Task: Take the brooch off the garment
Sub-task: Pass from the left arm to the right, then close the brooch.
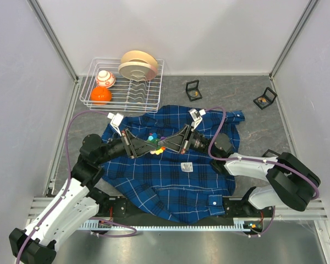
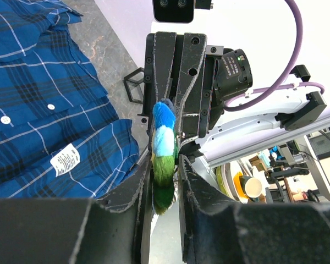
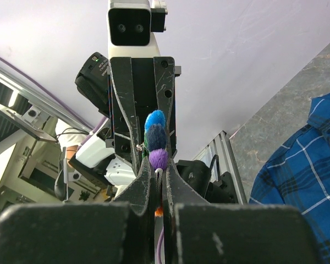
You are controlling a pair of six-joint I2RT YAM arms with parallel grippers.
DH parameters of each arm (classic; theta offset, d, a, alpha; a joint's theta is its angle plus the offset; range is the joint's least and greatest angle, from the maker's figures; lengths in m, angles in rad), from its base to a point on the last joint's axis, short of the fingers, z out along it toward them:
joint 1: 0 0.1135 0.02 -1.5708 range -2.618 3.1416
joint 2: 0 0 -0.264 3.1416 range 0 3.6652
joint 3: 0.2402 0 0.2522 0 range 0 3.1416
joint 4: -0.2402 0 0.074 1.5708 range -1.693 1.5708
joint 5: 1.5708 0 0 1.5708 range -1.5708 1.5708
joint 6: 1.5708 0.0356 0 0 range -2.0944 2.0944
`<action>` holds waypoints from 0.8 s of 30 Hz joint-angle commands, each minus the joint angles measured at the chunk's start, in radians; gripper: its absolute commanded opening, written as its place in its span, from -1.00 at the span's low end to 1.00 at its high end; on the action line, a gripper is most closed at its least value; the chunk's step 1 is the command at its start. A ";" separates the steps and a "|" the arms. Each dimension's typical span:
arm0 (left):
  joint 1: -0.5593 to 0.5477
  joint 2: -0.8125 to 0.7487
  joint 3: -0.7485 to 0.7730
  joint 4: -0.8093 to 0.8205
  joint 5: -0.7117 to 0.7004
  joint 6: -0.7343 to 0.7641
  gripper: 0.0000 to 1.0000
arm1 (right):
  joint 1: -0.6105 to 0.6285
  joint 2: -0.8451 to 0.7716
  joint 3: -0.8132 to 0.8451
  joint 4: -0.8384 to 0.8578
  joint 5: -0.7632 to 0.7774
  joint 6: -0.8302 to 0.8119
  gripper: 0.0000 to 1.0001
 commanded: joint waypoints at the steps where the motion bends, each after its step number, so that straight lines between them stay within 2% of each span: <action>1: -0.012 0.007 0.013 -0.001 0.022 0.015 -0.42 | 0.041 0.009 0.042 0.055 -0.037 0.010 -1.00; 7: -0.012 0.004 0.010 -0.003 0.022 0.010 -0.35 | 0.042 0.008 0.046 0.060 -0.035 0.015 -1.00; 13: -0.012 0.001 0.005 0.000 0.017 0.007 -0.46 | 0.042 -0.006 0.042 0.055 -0.034 0.010 -1.00; 24: -0.009 -0.020 0.013 -0.026 0.005 0.006 -0.07 | 0.042 -0.032 0.038 0.032 -0.032 -0.005 -1.00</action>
